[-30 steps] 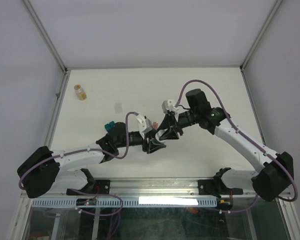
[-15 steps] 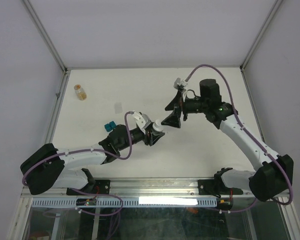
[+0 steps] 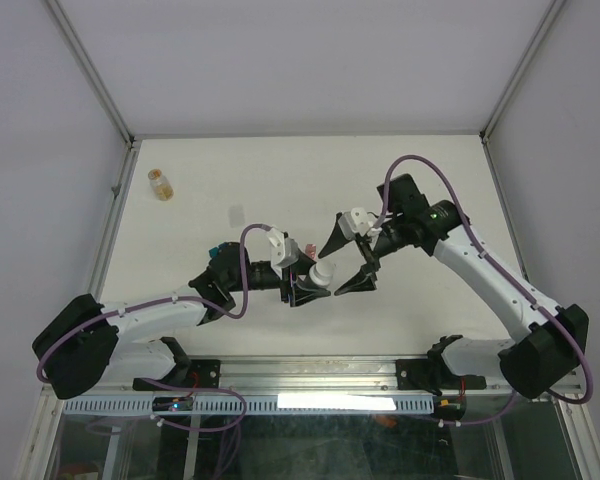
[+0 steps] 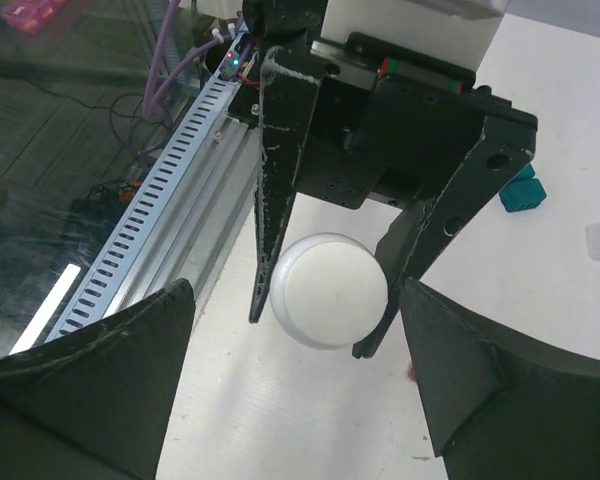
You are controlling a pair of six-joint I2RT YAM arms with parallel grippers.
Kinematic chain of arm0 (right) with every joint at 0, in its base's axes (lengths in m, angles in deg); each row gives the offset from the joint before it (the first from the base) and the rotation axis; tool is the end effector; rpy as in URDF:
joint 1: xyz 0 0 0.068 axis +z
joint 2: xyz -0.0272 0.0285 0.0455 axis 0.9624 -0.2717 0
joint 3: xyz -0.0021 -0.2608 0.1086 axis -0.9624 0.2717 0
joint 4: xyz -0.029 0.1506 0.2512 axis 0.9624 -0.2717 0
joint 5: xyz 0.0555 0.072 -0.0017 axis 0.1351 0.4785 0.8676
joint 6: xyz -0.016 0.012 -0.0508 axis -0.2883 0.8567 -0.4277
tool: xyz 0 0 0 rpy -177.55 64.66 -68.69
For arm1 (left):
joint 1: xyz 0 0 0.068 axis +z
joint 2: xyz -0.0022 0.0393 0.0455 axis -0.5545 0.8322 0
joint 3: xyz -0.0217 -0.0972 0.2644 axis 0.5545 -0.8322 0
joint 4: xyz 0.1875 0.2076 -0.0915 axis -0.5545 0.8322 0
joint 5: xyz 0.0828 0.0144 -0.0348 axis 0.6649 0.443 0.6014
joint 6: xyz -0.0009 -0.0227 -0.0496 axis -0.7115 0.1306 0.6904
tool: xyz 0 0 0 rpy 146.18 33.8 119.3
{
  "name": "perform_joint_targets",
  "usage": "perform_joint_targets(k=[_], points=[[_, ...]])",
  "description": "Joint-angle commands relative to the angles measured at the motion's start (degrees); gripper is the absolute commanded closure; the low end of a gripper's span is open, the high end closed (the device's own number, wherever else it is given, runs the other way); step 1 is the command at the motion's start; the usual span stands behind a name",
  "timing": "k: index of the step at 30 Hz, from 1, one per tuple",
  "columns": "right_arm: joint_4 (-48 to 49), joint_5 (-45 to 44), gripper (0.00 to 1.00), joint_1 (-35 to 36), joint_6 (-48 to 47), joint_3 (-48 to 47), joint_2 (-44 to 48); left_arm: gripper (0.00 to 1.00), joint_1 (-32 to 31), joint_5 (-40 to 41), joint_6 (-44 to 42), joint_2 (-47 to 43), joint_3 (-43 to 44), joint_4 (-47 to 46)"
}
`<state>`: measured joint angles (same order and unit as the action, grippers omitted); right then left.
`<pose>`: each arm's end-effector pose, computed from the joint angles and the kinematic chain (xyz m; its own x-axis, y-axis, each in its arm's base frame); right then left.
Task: Sort the pills into containers
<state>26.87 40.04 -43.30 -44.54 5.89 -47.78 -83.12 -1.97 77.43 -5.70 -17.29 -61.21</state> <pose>0.2073 0.1646 0.3392 0.2070 -0.2158 -0.9543 -0.9212 -0.3714 -0.1158 0.1634 -0.2210 0.2191 -0.1062 0.0350 -0.9937 0.9838 0.1491 -0.0999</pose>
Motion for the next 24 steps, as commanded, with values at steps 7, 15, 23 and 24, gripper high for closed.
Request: perform_joint_targets(k=[7, 15, 23, 24], points=[[2.35, -1.88, 0.3, 2.44, 0.78, -1.27, -0.3, 1.0, 0.17, -7.42, 0.87, 0.91, 3.57, -1.15], [5.3, -2.1, 0.5, 2.99, 5.24, 0.2, 0.79, 1.0, 0.23, -5.84, 1.63, 0.72, 3.52, -1.64], [11.6, -3.41, 0.69, 3.1, 16.4, 1.94, 1.26, 1.0, 0.22, -3.2, 2.85, -0.4, 2.79, -3.67], [14.44, -4.4, 0.71, 3.08, 21.21, 2.39, 1.4, 1.0, 0.2, -2.25, 2.8, -0.67, 2.57, -4.02]])
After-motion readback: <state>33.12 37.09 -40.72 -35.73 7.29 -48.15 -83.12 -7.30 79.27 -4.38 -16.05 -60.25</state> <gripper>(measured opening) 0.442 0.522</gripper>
